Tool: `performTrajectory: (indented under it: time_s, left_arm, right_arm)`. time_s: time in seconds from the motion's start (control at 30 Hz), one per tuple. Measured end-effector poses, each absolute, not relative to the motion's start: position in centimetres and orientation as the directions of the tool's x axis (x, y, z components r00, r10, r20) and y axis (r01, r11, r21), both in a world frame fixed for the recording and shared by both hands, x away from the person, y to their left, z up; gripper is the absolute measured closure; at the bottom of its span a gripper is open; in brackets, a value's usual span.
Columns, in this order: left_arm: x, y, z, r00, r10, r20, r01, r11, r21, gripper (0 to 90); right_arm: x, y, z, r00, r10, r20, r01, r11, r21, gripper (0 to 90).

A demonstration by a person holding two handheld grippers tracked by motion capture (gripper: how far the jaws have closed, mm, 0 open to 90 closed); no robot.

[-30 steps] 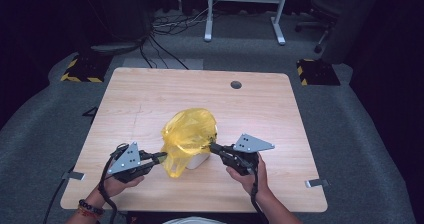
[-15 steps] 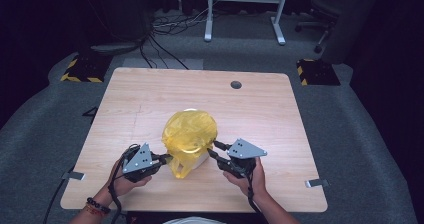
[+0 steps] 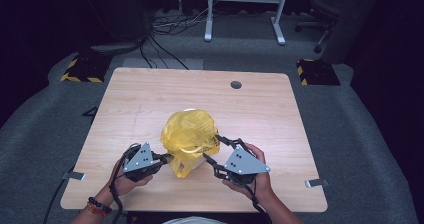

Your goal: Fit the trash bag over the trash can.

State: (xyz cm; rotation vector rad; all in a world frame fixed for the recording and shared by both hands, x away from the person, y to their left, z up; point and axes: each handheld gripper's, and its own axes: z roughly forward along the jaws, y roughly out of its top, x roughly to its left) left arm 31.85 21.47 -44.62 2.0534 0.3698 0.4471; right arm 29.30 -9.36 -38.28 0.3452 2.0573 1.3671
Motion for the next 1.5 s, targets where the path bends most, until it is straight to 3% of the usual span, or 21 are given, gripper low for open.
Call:
performTrajectory:
  time_s: [0.33,0.5,0.7,1.03,1.13,1.33,1.5]
  left_arm:
    - [32.1,21.4,-44.7,0.887,0.433,0.163,0.078,-0.486,0.870,89.0]
    - [32.2,21.4,-44.8,0.886,0.433,0.165,0.077,-0.489,0.869,89.0]
    - [32.2,21.4,-44.8,0.887,0.432,0.163,0.078,-0.488,0.869,89.1]
    - [32.3,21.4,-44.8,0.887,0.435,0.156,0.083,-0.483,0.871,89.1]
    - [32.2,21.4,-44.8,0.887,0.434,0.156,0.082,-0.482,0.873,89.1]
    - [32.2,21.4,-44.8,0.888,0.433,0.154,0.080,-0.477,0.875,89.0]
    - [32.2,21.3,-44.8,0.891,0.427,0.155,0.079,-0.481,0.873,89.1]
  right_arm:
    - [30.1,-4.2,-37.3,-0.792,0.371,-0.485,-0.212,0.579,0.787,37.7]
    - [30.9,-2.8,-37.2,-0.821,0.320,-0.473,-0.198,0.618,0.761,66.0]
    - [31.3,-2.5,-37.0,-0.836,0.318,-0.448,-0.179,0.615,0.768,89.8]
    - [32.4,-5.0,-36.1,-0.827,0.415,-0.379,-0.109,0.543,0.832,89.9]
    - [32.2,-5.3,-35.6,-0.829,0.350,-0.435,-0.169,0.585,0.793,70.7]
    - [32.0,-5.3,-35.6,-0.843,0.275,-0.462,-0.185,0.658,0.730,56.1]
    - [32.3,-4.3,-36.1,-0.855,0.233,-0.462,-0.184,0.698,0.692,51.9]
